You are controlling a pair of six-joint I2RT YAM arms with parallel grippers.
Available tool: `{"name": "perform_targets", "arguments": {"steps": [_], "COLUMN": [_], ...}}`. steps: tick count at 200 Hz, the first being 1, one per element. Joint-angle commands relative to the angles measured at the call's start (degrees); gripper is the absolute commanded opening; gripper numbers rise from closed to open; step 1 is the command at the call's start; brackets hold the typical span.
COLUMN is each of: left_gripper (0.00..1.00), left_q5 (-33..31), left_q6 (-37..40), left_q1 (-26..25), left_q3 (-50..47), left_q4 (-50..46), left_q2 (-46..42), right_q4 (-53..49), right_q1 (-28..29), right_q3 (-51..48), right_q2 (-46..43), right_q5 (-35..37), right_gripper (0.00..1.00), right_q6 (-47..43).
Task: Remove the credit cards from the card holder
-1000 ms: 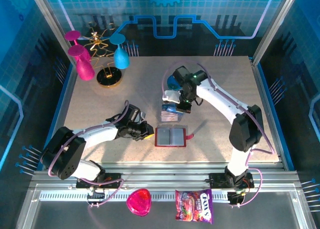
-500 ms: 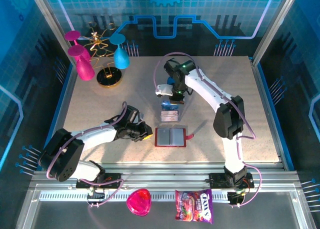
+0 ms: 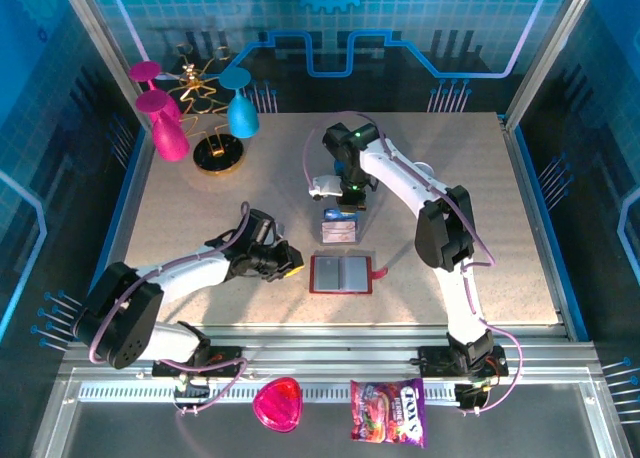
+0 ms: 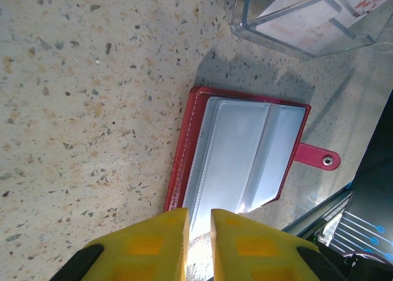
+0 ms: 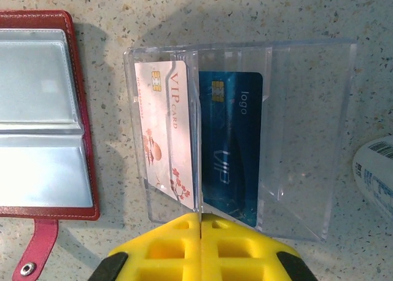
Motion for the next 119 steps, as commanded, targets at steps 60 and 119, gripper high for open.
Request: {"name": "perform_targets", "arguments": {"steps": [60, 119], "left_gripper": [0.17, 0.17], "left_q5": [-1.0, -0.8], "left_q6": [0.3, 0.6], "left_q1": [0.9, 0.9], "left_q3": [-0.8, -0.7], "left_q4": [-2.5, -2.8], "left_q2": [-1.8, -1.7], "right_q4": [-3.5, -4.2], "right_q1": [0.1, 0.1], "right_q3": [3.8, 5.9], "right_q2": [-0.9, 0.7], "right_q5": [-1.0, 0.5], "right_gripper": [0.0, 0.0], "right_q6": [-1.3, -1.7]}}
